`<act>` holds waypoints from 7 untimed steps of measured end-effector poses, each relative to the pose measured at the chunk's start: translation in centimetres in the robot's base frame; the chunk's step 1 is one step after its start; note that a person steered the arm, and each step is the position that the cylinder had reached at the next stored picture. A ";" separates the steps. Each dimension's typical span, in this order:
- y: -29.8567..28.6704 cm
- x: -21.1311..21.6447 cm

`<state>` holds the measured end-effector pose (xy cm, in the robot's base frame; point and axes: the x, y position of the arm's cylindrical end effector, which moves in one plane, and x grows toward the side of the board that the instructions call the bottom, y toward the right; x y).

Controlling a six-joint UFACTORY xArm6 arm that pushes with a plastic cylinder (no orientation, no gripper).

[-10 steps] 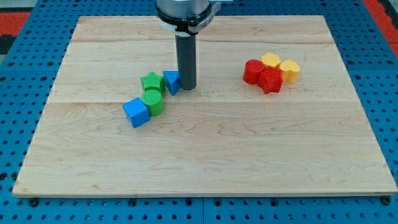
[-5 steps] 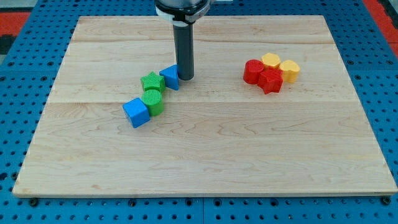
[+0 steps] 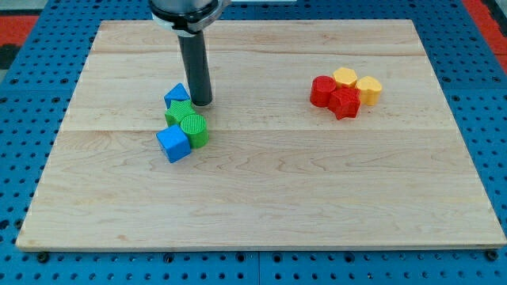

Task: Place the blue triangle top to the green star

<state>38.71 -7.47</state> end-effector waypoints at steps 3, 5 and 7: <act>-1.4 -4.1; -1.3 -4.1; -1.4 -2.7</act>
